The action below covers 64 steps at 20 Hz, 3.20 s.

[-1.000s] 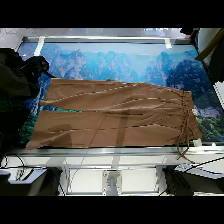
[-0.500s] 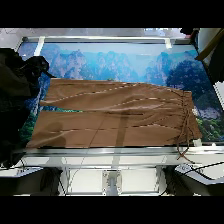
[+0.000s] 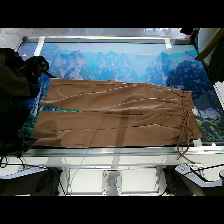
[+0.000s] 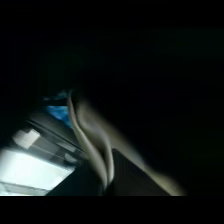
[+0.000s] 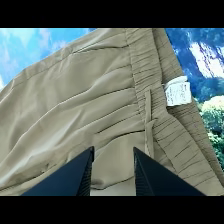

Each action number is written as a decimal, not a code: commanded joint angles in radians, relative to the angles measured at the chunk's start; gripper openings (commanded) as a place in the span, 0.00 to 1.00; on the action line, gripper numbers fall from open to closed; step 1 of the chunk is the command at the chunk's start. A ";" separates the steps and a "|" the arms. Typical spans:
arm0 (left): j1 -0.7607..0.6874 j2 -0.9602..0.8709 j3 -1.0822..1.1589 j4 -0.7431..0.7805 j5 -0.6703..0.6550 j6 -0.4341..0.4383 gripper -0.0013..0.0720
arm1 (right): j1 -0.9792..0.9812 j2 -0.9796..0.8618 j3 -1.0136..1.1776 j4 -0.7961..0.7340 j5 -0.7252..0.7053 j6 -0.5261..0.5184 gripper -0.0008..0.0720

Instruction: Fold the clothes and pants, and hang the long-sleeved shirts on hangers.

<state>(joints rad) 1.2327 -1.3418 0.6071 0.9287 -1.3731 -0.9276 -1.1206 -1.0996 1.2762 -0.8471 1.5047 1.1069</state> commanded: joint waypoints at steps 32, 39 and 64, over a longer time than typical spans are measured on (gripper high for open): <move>-0.044 0.040 0.002 -0.069 0.032 -0.037 0.03 | -0.217 -0.023 -0.742 -0.047 -0.369 -0.115 0.77; -0.044 0.040 0.002 -0.069 0.043 -0.037 0.03 | -0.010 -0.119 -0.742 -0.004 -0.543 -0.104 0.77; -0.269 0.547 0.320 -0.061 0.191 -0.256 0.02 | -0.113 0.288 -0.406 -0.079 -0.185 0.004 0.06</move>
<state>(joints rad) 1.0897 -0.7906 0.8555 0.8597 -1.3258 -1.1301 -1.2804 -0.8284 0.8433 -0.9703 1.3918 1.0767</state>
